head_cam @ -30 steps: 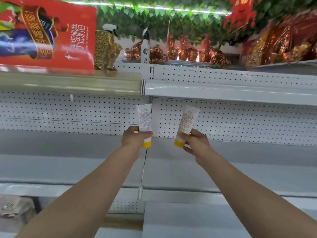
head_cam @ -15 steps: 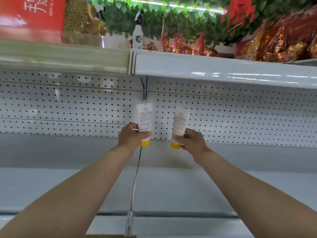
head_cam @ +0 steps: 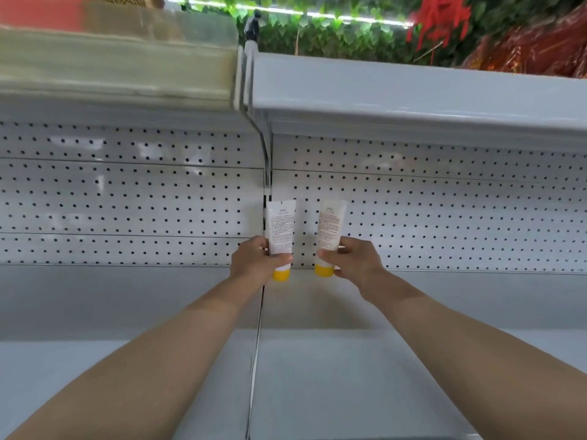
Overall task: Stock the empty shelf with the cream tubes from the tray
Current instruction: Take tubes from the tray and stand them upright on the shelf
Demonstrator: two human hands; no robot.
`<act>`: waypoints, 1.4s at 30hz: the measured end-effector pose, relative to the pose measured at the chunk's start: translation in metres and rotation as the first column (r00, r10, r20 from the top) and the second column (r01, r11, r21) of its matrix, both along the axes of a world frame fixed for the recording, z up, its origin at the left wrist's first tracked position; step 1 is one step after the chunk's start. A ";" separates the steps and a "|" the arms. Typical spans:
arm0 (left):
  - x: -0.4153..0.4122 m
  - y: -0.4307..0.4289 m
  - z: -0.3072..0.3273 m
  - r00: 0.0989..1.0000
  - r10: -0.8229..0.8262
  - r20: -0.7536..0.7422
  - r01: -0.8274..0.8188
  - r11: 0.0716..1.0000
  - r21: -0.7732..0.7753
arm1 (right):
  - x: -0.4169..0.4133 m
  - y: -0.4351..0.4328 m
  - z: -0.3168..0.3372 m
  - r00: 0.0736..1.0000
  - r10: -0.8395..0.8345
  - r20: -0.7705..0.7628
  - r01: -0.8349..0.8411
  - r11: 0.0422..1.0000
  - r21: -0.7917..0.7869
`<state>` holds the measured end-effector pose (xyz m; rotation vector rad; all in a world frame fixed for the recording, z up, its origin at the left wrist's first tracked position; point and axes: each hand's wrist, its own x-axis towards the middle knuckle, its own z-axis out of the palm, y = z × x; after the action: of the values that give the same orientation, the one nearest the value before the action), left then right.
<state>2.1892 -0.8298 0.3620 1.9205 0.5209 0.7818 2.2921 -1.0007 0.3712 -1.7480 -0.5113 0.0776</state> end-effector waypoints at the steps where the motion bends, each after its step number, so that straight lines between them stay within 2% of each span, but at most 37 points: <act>1: 0.004 0.000 0.000 1.000 0.007 -0.009 -0.006 1.000 0.015 | 0.002 0.000 0.000 1.000 -0.002 0.004 0.002 1.000 -0.005; 14: 0.029 0.004 -0.012 0.989 0.101 -0.105 -0.088 0.988 0.123 | 0.016 0.005 -0.015 0.998 -0.056 0.020 0.058 0.994 -0.091; 28: 0.025 -0.005 -0.019 0.996 0.074 -0.052 -0.070 0.994 0.088 | 0.012 0.002 -0.017 0.997 -0.063 0.036 0.068 0.984 -0.162; 33: 0.020 -0.013 -0.016 0.995 0.081 -0.064 -0.077 0.995 0.064 | 0.006 0.000 -0.014 0.994 -0.077 0.078 0.093 0.967 -0.236; 37: 0.009 -0.023 -0.012 0.991 0.107 -0.086 -0.106 0.994 0.016 | -0.006 -0.006 -0.006 0.996 -0.078 0.039 0.085 0.956 -0.279; 39: -0.001 -0.029 -0.007 0.988 0.116 -0.098 -0.114 0.993 0.020 | -0.013 -0.017 0.003 0.992 -0.097 0.076 0.117 0.933 -0.341; 42: -0.018 -0.042 0.006 0.978 0.159 -0.135 -0.142 0.982 0.127 | -0.026 -0.043 0.018 0.969 -0.081 0.234 0.185 0.866 -0.465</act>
<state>2.1712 -0.8714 0.3683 2.0743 0.7313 0.7878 2.2660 -1.0434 0.3896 -2.2994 -0.5506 -0.0853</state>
